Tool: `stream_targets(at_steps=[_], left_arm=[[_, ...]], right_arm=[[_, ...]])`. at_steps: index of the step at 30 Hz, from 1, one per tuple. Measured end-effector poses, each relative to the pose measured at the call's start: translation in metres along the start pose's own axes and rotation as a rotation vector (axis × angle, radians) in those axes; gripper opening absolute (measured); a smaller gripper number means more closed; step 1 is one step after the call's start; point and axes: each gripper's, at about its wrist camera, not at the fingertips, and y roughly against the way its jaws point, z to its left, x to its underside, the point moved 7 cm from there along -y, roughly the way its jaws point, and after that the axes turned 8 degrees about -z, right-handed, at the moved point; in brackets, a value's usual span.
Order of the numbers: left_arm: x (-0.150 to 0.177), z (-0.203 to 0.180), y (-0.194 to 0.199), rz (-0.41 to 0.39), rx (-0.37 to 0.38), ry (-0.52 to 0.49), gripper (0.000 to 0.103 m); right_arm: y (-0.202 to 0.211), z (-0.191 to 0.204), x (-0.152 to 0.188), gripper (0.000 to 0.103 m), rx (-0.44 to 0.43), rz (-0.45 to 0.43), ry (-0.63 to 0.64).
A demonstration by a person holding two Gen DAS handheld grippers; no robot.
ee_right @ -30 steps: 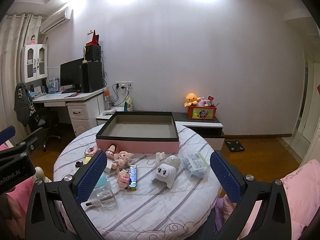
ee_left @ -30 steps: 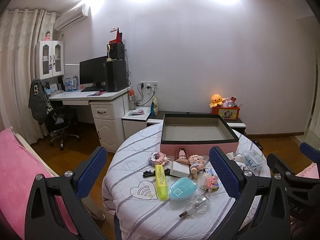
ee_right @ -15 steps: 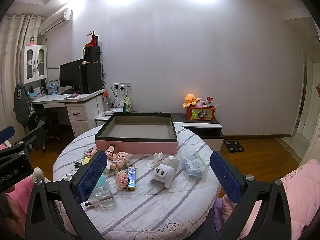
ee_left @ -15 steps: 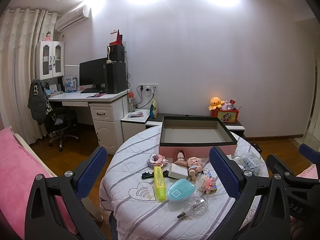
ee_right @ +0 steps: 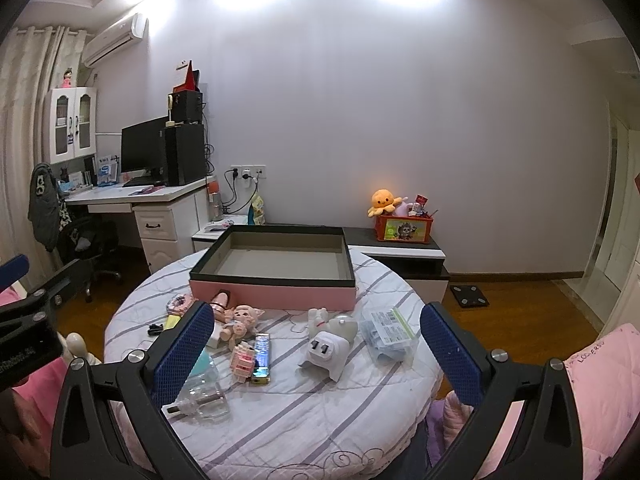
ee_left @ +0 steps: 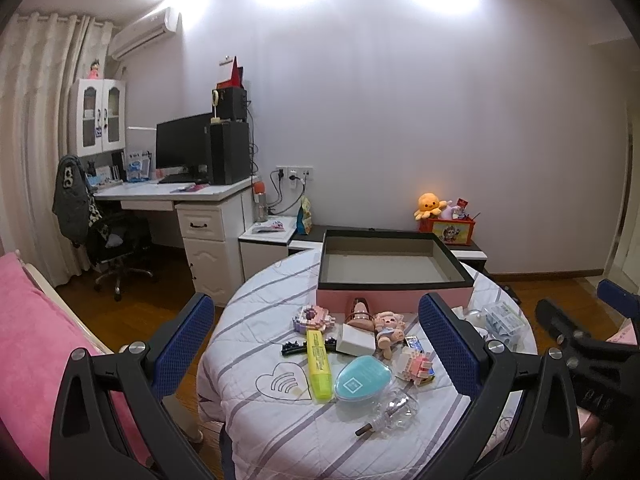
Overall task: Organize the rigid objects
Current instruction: 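Grasp the clear glass bottle with the left tool while the right tool grasps the white plug adapter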
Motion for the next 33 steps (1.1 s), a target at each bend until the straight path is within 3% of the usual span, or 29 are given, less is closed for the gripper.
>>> stream_targets(at_steps=[6, 16, 22, 31, 33], left_arm=[[0.047, 0.006, -0.027, 0.103, 0.024, -0.003, 0.103], [0.133, -0.036, -0.07, 0.292, 0.115, -0.061, 0.103], [0.155, -0.047, -0.084, 0.346, 0.133, -0.052, 0.103], [0.161, -0.063, -0.091, 0.369, 0.175, -0.047, 0.102], [0.161, -0.064, -0.094, 0.375, 0.187, -0.035, 0.098]], right_arm=[[-0.026, -0.029, 0.033, 0.103, 0.032, 0.09, -0.005], [-0.075, -0.046, 0.099, 0.103, 0.032, 0.264, 0.022], [-0.094, -0.047, 0.111, 0.103, 0.015, 0.299, 0.022], [-0.114, -0.029, 0.117, 0.103, -0.043, 0.323, 0.025], [-0.119, -0.025, 0.117, 0.103, -0.056, 0.325, 0.014]])
